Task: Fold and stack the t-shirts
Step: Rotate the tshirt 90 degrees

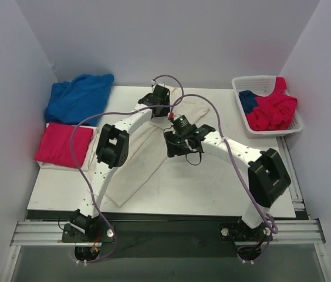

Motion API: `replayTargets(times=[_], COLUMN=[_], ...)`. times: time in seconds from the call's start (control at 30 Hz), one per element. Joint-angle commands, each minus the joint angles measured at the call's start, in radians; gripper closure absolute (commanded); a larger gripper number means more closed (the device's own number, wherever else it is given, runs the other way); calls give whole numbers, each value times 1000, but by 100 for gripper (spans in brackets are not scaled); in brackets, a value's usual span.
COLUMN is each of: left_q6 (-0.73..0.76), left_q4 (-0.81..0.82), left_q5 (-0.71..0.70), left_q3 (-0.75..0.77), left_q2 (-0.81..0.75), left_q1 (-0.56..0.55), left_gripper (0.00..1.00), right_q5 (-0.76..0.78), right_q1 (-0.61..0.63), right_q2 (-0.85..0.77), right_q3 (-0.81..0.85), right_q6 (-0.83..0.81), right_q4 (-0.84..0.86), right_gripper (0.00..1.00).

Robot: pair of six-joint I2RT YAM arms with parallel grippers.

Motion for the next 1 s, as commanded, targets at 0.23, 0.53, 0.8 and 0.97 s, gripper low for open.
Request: replayTargets(times=[0.23,0.53,0.8,0.97], left_q6=[-1,35,27,15], left_q4=[258,311,326,348], left_q5=[228,252,269,326], left_q3=[-333,-513,-576,-559], left_q2=[-353,-511,-528,-498], left_q1=[149,255,274,264], left_gripper=[28,28,28,28], right_q5=[88,43,2,17], right_q1=[263,335,342,339], right_q2=[261,443,551,497], right_q3=[239,391,385,264], right_q6=[-58,-96,-129,-119], right_q4=[-82,-105,-108,-120], right_gripper=[52,52,53,53])
